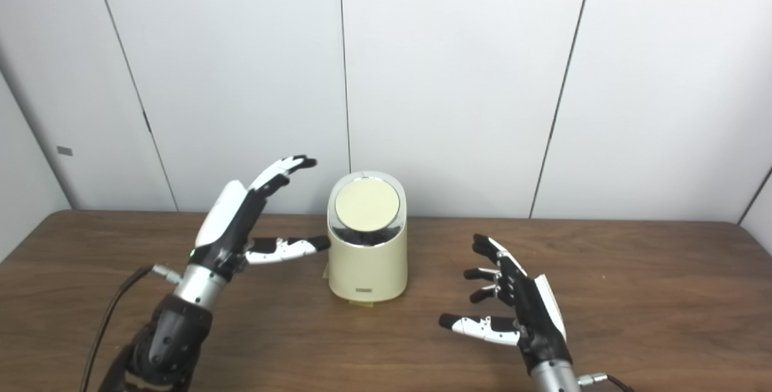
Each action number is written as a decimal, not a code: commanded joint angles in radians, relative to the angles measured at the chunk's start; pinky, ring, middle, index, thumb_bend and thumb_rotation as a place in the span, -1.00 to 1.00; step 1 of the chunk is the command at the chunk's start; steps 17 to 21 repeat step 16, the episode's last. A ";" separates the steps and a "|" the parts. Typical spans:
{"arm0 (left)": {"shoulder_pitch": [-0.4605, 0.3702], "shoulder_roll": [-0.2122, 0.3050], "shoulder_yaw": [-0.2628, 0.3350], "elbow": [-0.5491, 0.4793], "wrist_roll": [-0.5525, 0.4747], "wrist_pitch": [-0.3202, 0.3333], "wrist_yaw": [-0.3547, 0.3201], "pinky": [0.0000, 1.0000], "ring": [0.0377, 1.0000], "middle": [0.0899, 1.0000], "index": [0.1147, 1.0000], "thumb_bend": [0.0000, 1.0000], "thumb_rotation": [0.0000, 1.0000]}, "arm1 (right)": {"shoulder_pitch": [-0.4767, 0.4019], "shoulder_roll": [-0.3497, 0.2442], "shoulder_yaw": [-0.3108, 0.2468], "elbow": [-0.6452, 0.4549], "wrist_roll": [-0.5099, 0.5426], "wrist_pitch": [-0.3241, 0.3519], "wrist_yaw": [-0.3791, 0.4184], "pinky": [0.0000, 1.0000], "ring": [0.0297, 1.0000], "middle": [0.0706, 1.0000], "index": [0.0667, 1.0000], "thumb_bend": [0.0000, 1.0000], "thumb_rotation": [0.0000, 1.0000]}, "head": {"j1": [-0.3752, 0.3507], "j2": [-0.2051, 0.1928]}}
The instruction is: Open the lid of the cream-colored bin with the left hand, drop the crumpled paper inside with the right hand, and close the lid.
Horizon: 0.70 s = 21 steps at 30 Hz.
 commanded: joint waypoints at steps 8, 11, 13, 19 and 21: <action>0.073 -0.051 0.068 0.008 -0.206 0.024 0.006 0.57 0.72 0.82 0.87 0.64 -0.09 | -0.033 -0.023 -0.010 -0.032 0.021 -0.034 -0.003 -0.01 0.36 0.67 0.66 0.59 -0.82 | 0.002 0.005; 0.096 -0.055 0.066 0.032 -0.258 0.011 -0.010 0.61 0.68 0.77 0.88 0.64 -0.12 | -0.032 -0.027 -0.009 -0.032 0.026 -0.038 0.000 0.01 0.37 0.67 0.66 0.60 -0.78 | 0.001 0.005; 0.108 -0.060 0.061 0.046 -0.256 0.005 0.000 0.55 0.65 0.73 0.86 0.65 -0.14 | -0.031 -0.030 -0.008 -0.032 0.025 -0.041 0.001 0.01 0.37 0.67 0.67 0.62 -0.75 | 0.000 0.005; 0.121 -0.069 0.056 0.068 -0.250 -0.006 0.013 0.53 0.62 0.69 0.84 0.64 -0.22 | -0.028 -0.031 -0.006 -0.038 0.027 -0.038 0.004 0.04 0.37 0.67 0.68 0.62 -0.71 | -0.002 0.005; 0.121 -0.069 0.056 0.068 -0.250 -0.006 0.013 0.53 0.62 0.69 0.84 0.64 -0.22 | -0.028 -0.031 -0.006 -0.038 0.027 -0.038 0.004 0.04 0.37 0.67 0.68 0.62 -0.71 | -0.002 0.005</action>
